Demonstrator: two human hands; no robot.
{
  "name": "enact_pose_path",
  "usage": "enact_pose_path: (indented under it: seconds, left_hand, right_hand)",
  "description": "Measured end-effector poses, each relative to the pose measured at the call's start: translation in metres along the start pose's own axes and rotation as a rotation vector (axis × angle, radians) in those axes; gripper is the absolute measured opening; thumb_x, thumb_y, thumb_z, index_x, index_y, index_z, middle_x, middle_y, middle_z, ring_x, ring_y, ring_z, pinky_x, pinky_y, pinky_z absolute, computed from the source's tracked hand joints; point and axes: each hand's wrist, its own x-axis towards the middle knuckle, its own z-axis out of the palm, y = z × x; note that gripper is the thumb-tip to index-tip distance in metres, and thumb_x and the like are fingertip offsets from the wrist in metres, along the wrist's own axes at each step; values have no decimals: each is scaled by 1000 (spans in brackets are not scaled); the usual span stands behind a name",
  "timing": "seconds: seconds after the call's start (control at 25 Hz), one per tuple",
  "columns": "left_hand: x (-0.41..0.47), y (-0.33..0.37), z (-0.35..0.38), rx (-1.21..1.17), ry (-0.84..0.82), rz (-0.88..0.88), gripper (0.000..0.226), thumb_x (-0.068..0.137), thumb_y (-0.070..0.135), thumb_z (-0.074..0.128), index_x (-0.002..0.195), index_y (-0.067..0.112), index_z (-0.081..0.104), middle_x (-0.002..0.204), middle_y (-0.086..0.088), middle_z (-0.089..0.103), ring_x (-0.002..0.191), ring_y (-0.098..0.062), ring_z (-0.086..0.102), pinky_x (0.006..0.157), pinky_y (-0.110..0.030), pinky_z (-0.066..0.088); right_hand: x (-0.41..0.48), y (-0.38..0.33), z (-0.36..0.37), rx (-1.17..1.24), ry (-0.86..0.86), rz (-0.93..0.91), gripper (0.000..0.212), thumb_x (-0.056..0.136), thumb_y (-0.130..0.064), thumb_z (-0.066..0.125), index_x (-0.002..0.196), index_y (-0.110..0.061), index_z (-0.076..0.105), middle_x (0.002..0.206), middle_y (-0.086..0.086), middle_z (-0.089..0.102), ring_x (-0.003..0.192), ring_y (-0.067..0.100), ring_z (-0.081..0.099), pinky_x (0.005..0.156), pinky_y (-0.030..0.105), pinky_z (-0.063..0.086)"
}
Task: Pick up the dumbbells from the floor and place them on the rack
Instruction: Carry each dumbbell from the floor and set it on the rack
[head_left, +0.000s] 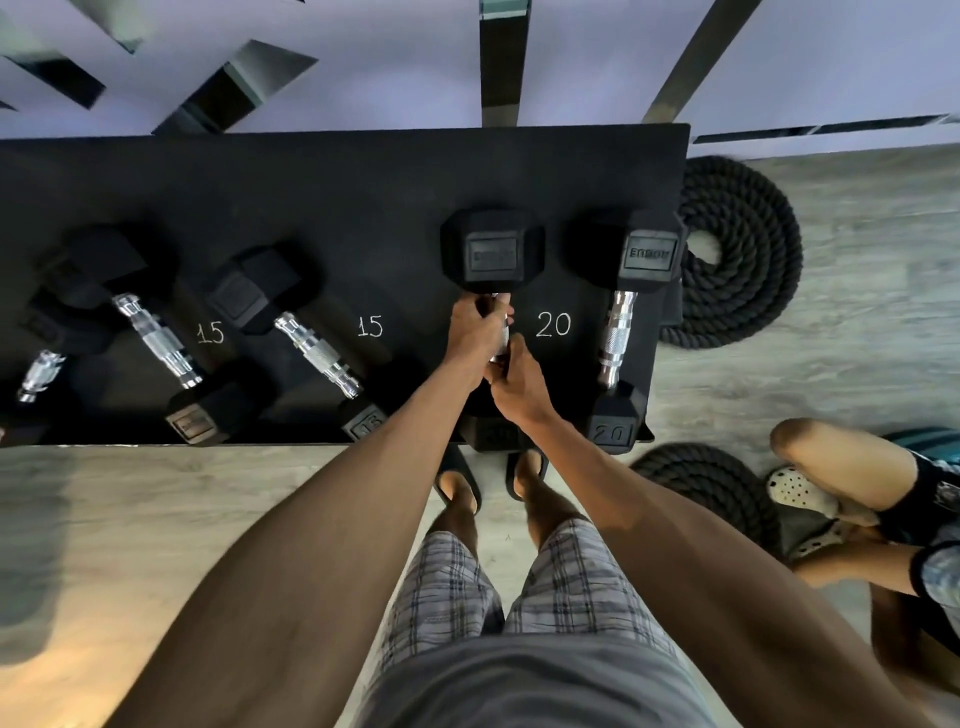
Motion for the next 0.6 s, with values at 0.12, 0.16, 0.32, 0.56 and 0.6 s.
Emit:
enact_pose_path:
  seconds: [0.12,0.16,0.32,0.56,0.6]
  left_hand:
    - [5,12,-10,-4,12,2,27,96,29,56,107,6,64,94,2,69,91,-13,69,89,-31,54]
    - [8,17,-13,-10,11,5,25,96,27,56,107,6,64,95,0,69,90,-12,69,90,-31,54]
    - [18,25,-25,-5,12,19,27,97,28,55,109,6,64,92,-2,69,85,-12,68,82,-27,54]
    - [18,26,-25,26,12,32,27,97,30,54,109,7,63,91,-2,70,86,-14,69,87,-30,55]
    - [17,25,-25,25,14,28,26,97,30,54,108,8,63,91,-2,70,86,-14,69,89,-31,55]
  right_hand:
    - [4,-15,-1,18,-11,-15,25,94,-12,59,115,-4,47,87,-5,60,77,16,62,73,41,53]
    - [7,-20,-1,23,-8,-22,25,94,-12,58,115,-4,48,83,-9,57,73,9,58,71,37,50]
    - [16,-31,3,50,-15,-34,29,94,-13,59,119,-3,48,89,-7,58,76,8,54,67,22,42]
    - [20,-32,3,23,-45,-20,33,95,-16,60,122,-2,48,101,1,58,92,15,54,77,27,40]
    - [19,-31,3,26,-51,-10,33,95,-16,59,122,-2,48,103,2,59,93,15,54,78,28,40]
